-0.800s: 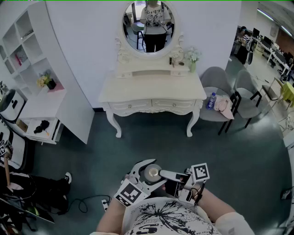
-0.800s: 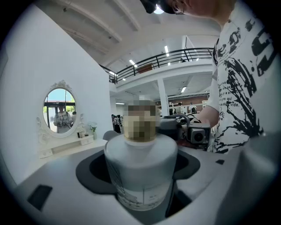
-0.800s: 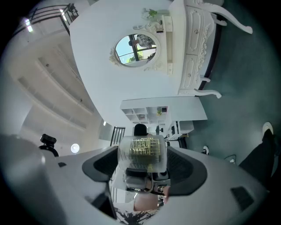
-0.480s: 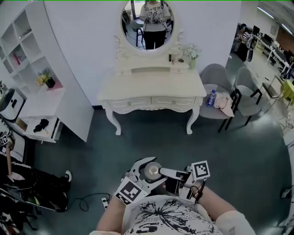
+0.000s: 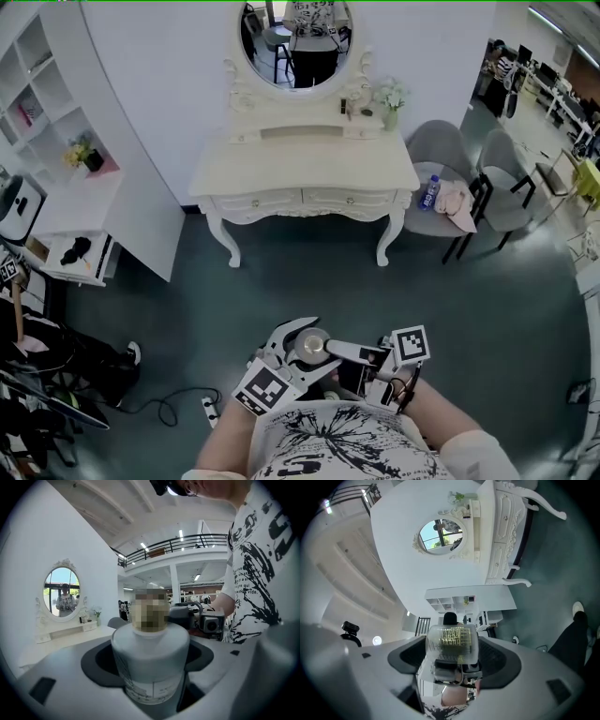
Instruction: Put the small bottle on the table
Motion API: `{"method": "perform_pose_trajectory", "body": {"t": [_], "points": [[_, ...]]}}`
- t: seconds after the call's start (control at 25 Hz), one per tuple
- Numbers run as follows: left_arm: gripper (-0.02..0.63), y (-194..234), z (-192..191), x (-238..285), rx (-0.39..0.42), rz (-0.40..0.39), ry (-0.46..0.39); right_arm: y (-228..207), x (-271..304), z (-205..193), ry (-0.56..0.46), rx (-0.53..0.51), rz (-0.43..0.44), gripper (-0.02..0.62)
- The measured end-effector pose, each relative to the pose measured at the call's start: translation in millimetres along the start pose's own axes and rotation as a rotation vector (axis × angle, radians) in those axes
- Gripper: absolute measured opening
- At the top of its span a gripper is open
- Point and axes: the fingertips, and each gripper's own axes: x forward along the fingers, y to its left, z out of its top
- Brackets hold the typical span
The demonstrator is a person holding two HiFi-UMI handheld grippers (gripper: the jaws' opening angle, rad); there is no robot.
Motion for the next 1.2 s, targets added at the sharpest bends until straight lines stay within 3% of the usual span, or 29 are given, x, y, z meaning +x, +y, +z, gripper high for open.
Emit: {"method": "perform_pose_trajectory", "body": {"t": [0.4, 0.88, 1.2], "points": [[0.353, 83, -9, 38, -0.011, -0.063, 0.003, -18, 28, 87, -0.051, 0.013, -0.015, 0.354], [0.353, 257, -1, 97, 0.012, -0.187, -0.012, -28, 100, 259, -0.156, -0.013, -0.033, 0.354], [0.353, 345, 10, 139, 0.042, -0.214, -0.018, -27, 125, 355, -0.206, -0.039, -0.024, 0.354]]}}
